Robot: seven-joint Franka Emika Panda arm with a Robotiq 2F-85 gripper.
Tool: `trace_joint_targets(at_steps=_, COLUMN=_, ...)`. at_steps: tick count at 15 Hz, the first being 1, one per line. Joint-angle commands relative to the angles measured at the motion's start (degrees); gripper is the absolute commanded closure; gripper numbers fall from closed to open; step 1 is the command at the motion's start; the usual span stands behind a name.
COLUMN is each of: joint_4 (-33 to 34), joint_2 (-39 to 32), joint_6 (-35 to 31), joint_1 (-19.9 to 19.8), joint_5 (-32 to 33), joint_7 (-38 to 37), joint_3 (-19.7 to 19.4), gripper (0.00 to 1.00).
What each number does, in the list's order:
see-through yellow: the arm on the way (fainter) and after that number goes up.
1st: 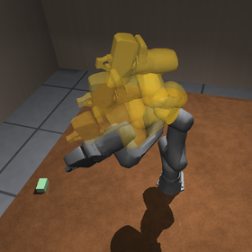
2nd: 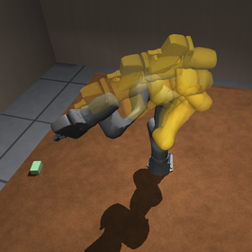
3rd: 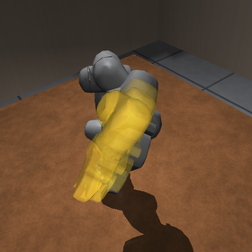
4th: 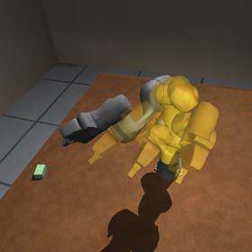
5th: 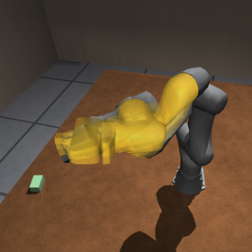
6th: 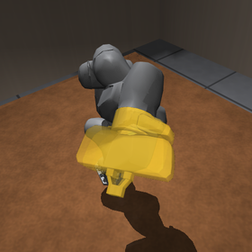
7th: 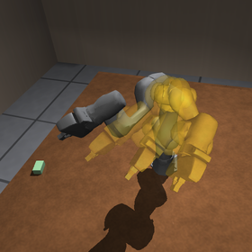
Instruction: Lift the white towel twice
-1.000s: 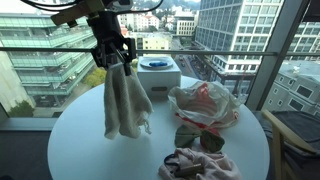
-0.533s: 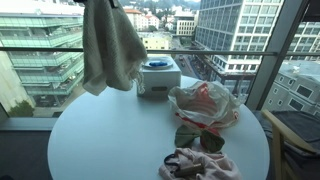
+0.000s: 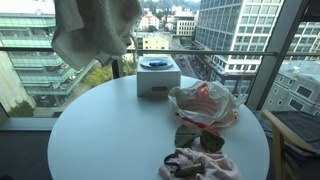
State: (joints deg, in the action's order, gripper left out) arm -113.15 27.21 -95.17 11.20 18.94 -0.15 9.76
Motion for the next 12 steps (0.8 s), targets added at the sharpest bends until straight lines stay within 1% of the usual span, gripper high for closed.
trace_joint_targets(at_steps=1, joint_4=-2.8, joint_2=-3.1, joint_6=-7.5, joint_1=0.2, joint_5=-1.3, joint_7=4.0, joint_3=-0.6, gripper=0.74)
trace_joint_targets(at_steps=2, joint_4=-4.8, joint_2=-4.4, joint_6=-10.9, joint_1=0.1, joint_5=-1.7, joint_7=3.9, joint_3=-0.6, gripper=0.74)
trace_joint_targets(at_steps=6, joint_4=-11.1, joint_2=-11.6, joint_6=-19.6, joint_1=-0.5, joint_5=-2.1, joint_7=2.7, joint_3=0.0, gripper=0.74)
trace_joint_targets(at_steps=12, joint_4=-17.8, joint_2=-23.3, joint_6=-32.0, joint_1=-0.8, joint_5=0.6, joint_7=0.4, joint_3=0.6, gripper=0.74)
